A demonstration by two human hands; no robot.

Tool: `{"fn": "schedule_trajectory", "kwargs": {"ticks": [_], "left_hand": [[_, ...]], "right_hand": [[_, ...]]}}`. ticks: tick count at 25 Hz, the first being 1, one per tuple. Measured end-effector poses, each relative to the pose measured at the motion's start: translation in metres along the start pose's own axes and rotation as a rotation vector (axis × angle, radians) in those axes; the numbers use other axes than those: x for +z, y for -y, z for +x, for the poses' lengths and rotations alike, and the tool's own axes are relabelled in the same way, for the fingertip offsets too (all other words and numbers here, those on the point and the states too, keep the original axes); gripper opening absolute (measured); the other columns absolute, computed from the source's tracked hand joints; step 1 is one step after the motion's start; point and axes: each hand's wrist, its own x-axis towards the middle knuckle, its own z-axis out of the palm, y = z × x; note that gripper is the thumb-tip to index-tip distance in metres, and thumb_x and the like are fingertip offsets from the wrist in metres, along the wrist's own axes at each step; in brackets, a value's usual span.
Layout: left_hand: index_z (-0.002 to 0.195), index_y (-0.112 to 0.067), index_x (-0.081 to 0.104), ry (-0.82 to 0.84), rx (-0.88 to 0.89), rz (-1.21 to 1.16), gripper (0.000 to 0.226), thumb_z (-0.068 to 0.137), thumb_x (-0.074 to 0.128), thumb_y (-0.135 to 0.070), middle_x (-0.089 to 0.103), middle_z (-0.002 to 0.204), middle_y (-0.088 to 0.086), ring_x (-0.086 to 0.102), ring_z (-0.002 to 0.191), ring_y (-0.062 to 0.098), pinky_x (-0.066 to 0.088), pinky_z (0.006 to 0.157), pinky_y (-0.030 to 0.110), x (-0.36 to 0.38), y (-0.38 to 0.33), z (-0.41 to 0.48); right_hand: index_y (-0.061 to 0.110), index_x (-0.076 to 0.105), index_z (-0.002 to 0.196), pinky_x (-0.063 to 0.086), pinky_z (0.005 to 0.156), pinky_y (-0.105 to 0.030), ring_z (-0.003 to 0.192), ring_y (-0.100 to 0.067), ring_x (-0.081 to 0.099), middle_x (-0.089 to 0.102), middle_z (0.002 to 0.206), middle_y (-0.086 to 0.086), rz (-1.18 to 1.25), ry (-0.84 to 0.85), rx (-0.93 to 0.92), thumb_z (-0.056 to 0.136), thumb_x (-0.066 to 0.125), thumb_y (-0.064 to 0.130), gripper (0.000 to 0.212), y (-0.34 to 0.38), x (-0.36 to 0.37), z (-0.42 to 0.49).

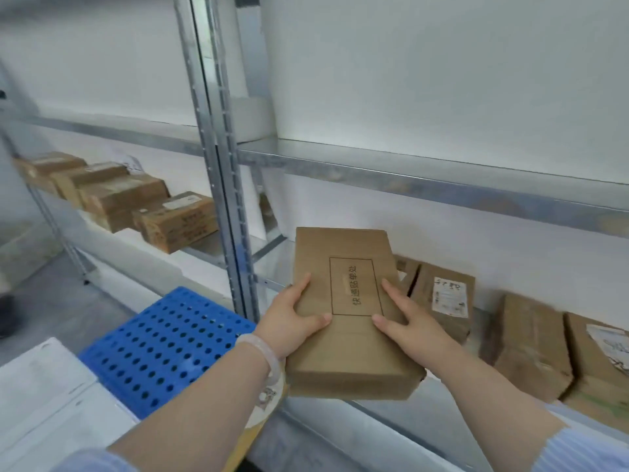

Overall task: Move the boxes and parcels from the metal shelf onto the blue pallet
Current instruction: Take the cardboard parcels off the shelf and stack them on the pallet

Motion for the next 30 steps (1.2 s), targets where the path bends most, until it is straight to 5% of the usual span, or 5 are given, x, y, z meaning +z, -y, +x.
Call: {"fn": "schedule_trajectory", "kwargs": {"ticks": [7,12,19,24,30], "left_hand": [[0.148,-0.048,-0.001,-0.252,-0.097,0.029,0.109,0.071,0.076,-0.053,0.039,0.138,-0.018,0.048,0.119,0.01,0.04,0.098,0.028,-0.137,0.063,-0.053],[0.146,-0.052,0.007,-0.357,-0.169,0.037,0.107,0.068,0.079,-0.053,0.047,0.126,-0.023,0.052,0.108,0.001,0.044,0.094,0.024,-0.198,0.101,-0.086],[0.134,-0.068,0.013,-0.192,-0.19,0.238,0.101,0.065,0.083,-0.05,0.049,0.124,-0.027,0.053,0.102,-0.008,0.043,0.078,0.009,-0.263,0.111,-0.106],[0.128,-0.075,0.013,-0.126,-0.17,0.28,0.095,0.065,0.082,-0.054,0.044,0.126,-0.031,0.051,0.109,-0.002,0.042,0.083,0.009,-0.279,0.108,-0.08],[0.138,-0.062,0.018,-0.236,-0.205,0.418,0.1,0.063,0.084,-0.05,0.044,0.129,-0.029,0.049,0.114,0.003,0.038,0.092,0.021,-0.302,0.104,-0.02]], "right_hand": [[0.045,0.028,0.146,0.027,0.109,-0.027,0.13,-0.005,0.034,0.034,0.149,0.011,0.09,0.017,-0.163,0.088,0.065,0.038,0.069,0.078,0.148,0.022],[0.047,0.02,0.148,0.026,0.112,-0.034,0.136,-0.011,0.028,0.027,0.151,0.005,0.018,0.141,-0.214,0.086,0.062,0.047,0.075,0.113,0.213,0.026],[0.055,0.004,0.145,0.024,0.112,-0.049,0.144,-0.021,0.012,0.008,0.159,0.007,-0.534,0.131,-0.474,0.075,0.061,0.069,0.091,0.181,0.193,0.104],[0.06,-0.004,0.142,0.037,0.103,-0.035,0.127,-0.018,0.042,0.028,0.154,0.008,-0.579,0.527,-0.408,0.052,0.058,0.087,0.113,0.201,0.183,0.182],[0.059,0.01,0.142,0.045,0.089,-0.035,0.11,-0.013,0.05,0.045,0.14,0.011,-0.363,0.456,-0.483,0.046,0.062,0.089,0.113,0.188,0.207,0.251]]}}
